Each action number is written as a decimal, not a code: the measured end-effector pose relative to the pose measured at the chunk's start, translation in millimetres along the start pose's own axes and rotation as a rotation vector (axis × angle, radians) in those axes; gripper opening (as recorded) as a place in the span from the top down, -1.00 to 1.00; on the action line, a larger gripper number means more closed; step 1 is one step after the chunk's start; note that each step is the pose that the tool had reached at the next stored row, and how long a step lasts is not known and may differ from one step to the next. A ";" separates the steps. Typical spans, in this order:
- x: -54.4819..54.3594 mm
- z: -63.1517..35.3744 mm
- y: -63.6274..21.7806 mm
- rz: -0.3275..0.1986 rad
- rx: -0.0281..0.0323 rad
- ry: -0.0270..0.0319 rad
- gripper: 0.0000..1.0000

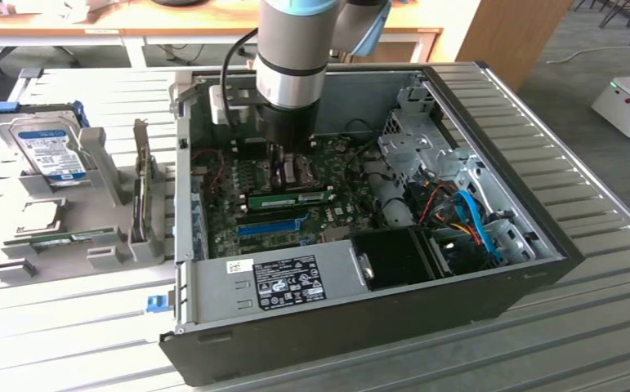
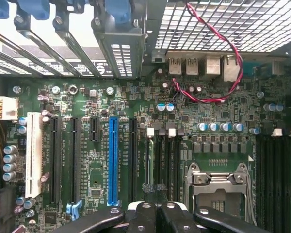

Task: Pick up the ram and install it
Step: 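Press down the ram until it locks into place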

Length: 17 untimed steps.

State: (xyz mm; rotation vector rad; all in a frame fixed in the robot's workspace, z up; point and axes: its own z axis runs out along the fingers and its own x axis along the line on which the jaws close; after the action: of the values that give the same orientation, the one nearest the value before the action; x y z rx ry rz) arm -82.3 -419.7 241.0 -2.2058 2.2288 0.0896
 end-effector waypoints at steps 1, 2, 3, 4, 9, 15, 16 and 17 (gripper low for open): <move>0.0 1.1 0.0 0.000 0.0000 0.0000 0.79; 0.1 2.2 -0.1 0.000 0.0000 0.0000 0.79; 0.1 3.3 -0.1 0.000 0.0001 0.0000 0.79; 0.2 4.3 -0.2 0.000 0.0001 0.0000 0.79; 0.4 8.0 -0.3 0.000 0.0000 0.0001 0.79; 0.3 9.5 -0.4 0.000 0.0001 -0.0002 0.79; 0.4 10.3 -0.4 0.000 0.0000 -0.0001 0.79; 0.5 11.1 -0.4 0.000 0.0000 0.0000 0.79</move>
State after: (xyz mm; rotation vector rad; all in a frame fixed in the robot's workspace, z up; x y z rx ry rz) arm -82.3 -419.7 229.9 -2.2058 2.2288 0.0897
